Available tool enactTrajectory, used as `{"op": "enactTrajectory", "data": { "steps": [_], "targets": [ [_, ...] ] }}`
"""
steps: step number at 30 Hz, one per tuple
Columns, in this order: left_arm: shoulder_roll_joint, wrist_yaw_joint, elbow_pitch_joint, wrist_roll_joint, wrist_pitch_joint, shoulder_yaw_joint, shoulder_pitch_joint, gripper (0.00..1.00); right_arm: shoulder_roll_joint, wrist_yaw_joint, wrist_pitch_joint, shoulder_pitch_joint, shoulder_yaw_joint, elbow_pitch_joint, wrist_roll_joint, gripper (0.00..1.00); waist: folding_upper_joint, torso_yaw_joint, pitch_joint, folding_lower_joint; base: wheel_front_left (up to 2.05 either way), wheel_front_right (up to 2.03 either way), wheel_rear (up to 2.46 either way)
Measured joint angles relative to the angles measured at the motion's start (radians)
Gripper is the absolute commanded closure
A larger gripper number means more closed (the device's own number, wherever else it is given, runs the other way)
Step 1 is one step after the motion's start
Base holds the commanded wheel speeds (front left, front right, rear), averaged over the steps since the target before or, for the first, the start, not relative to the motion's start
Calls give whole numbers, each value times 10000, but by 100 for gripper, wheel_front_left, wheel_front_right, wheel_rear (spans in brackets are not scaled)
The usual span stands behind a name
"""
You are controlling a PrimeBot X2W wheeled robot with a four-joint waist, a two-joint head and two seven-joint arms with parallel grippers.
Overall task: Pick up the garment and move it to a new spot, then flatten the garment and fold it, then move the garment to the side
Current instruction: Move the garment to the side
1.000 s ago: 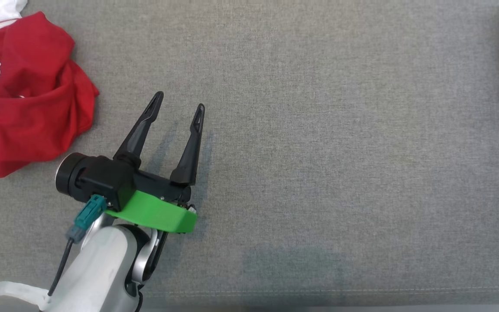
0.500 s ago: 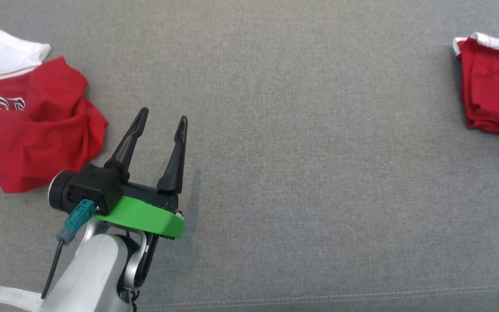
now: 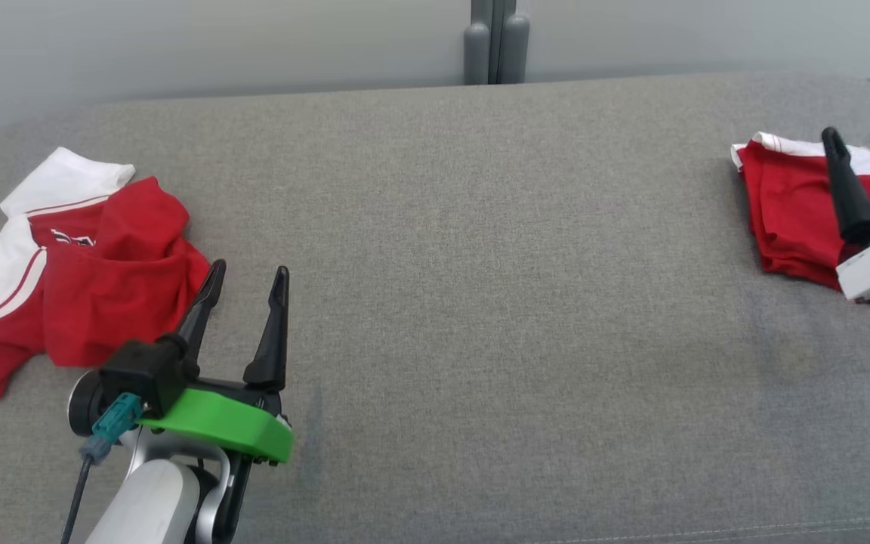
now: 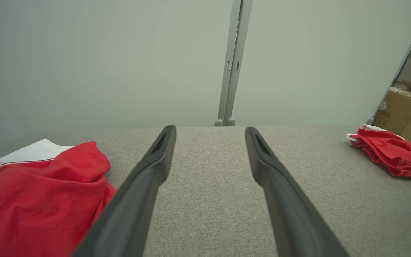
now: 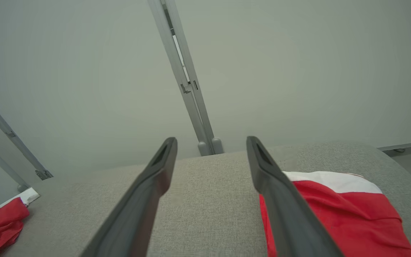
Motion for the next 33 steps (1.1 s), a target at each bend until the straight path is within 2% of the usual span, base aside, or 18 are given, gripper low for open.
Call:
{"op": "enactTrajectory", "data": {
  "steps": [4,6,10,15,20,33],
  "targets": [
    [105,4,-31,12,-27,268,420,0,163,-15,0,641,56,-648,-468,0,0,54,-457,0,0,0,0],
    [169,6,-40,12,-29,428,674,0,236,-130,0,941,119,-993,-742,0,0,75,-652,0,0,0,0],
    [211,19,-58,12,-31,708,1097,0,525,-554,0,1732,61,-1741,-1239,0,0,107,-950,0,0,0,0],
    [44,48,-328,86,-88,1104,1589,0,1020,-1438,0,2637,-980,-2579,-1344,0,0,208,-1084,0,0,0,0],
    [0,52,-456,293,-115,1243,1759,0,1407,-1866,0,3422,-1118,-3185,-1933,0,0,215,-972,0,0,0,0],
    [-299,52,-1030,756,-115,1505,1919,0,1653,-1983,0,4478,-1565,-4483,-2999,0,0,163,-892,0,0,0,0]
  ]
}}
